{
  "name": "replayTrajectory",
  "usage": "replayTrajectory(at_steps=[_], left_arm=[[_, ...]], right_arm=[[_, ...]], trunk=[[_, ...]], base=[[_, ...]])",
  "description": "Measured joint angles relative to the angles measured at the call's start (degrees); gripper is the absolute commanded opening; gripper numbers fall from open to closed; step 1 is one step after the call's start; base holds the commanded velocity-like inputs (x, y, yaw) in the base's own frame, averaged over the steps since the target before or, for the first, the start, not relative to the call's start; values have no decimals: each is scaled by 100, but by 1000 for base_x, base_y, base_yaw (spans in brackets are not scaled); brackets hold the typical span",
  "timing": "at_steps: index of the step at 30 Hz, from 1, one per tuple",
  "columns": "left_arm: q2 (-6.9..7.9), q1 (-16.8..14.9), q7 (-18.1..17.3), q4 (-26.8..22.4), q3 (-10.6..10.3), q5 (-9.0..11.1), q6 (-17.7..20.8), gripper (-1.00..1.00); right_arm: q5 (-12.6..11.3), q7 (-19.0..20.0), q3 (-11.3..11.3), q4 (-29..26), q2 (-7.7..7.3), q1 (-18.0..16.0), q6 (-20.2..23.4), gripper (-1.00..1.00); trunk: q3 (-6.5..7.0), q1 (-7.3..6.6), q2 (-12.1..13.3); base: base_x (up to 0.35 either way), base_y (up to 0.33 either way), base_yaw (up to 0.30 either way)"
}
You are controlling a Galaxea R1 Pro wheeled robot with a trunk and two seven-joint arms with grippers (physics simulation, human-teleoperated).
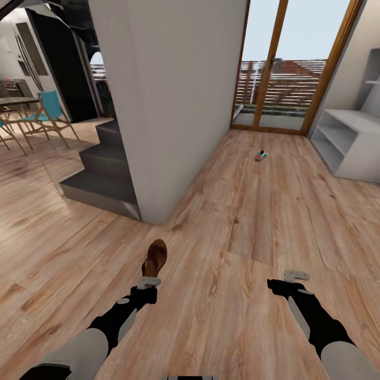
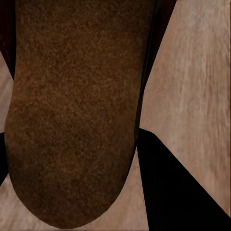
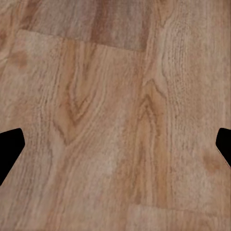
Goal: Pick up the two gym shoes and the two sandals from the corridor floor and place them onto the hallstand (shoe rack) in the corridor, making sure they are on the rack and not on the floor. Arrange them so the two gym shoes are next to each other and the two sandals are next to each other.
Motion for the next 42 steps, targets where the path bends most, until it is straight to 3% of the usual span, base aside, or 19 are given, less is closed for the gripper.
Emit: replayTrajectory(at_steps=[14,30,42], left_arm=[[-139,0,-212,-8,1,-3,-5,-100],[-158,0,-215,-8,10,-2,-6,-100],[-174,0,-215,-7,8,-6,-1,-100]], right_arm=[[-1,1,-7,85,0,-1,-178,100],[-2,1,0,86,0,-1,-183,100],[-1,1,0,94,3,0,-189,100]], trunk=[[0,0,0],[0,0,0],[0,0,0]], base=[[350,-65,-251],[350,-182,-299],[350,-38,-200]])
